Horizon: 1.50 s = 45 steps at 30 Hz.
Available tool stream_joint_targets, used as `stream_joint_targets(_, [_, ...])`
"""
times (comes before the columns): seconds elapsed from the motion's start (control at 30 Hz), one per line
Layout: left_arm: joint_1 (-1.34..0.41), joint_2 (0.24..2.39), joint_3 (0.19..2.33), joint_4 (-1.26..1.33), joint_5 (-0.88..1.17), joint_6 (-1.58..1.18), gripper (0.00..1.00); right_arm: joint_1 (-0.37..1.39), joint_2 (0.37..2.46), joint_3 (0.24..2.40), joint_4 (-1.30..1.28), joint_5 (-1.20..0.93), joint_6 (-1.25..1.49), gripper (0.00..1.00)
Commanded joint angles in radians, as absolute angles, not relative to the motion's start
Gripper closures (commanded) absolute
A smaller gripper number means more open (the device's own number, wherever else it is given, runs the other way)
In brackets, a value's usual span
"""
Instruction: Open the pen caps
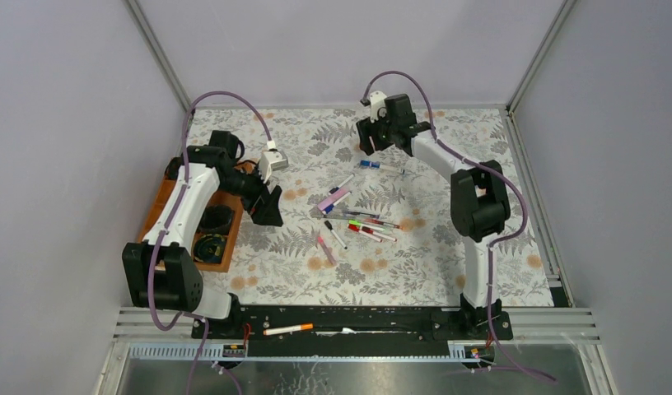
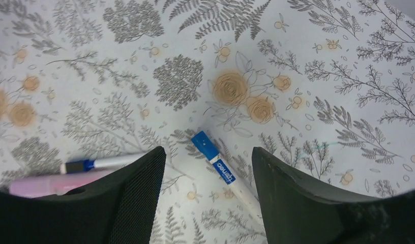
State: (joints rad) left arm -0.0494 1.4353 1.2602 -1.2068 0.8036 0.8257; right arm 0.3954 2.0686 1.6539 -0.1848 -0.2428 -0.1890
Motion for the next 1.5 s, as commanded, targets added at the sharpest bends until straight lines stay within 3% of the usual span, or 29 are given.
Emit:
stream_joint_targets(0.0, [-0.044, 1.448, 1.309, -1.238, 0.816, 0.843, 0.01, 0.369, 2.186, 1.735, -0.174, -0.229, -0.194, 0.29])
stream_joint_targets(0.27, [-0.044, 1.456, 1.386, -1.291, 0.816, 0.861, 0.01, 0.293, 2.296, 1.797, -0.233, -0.386, -0.155, 0.28])
stream_joint_targets(0.73, [-0.044, 1.445, 1.399, -1.306, 0.856, 0.866, 0.01, 0.306, 2.169, 1.568, -0.164, -0.406, -0.087, 0.38])
stream_joint_targets(1.1, [-0.044, 1.427, 1.391, -1.306, 0.869, 0.869, 0.01, 0.453, 2.020, 1.318, -0.109, -0.238, -0.081, 0.71])
stream_joint_targets(1.3, [-0.044, 1.408, 1.372, -1.307, 0.860, 0.877, 0.01, 0.487, 1.928, 1.178, -0.042, -0.231, -0.038, 0.81])
stream_joint_targets(1.47, [-0.044, 1.410, 1.367, -1.307, 0.870, 0.876, 0.01, 0.521, 1.903, 1.151, -0.043, -0.236, -0.031, 0.80])
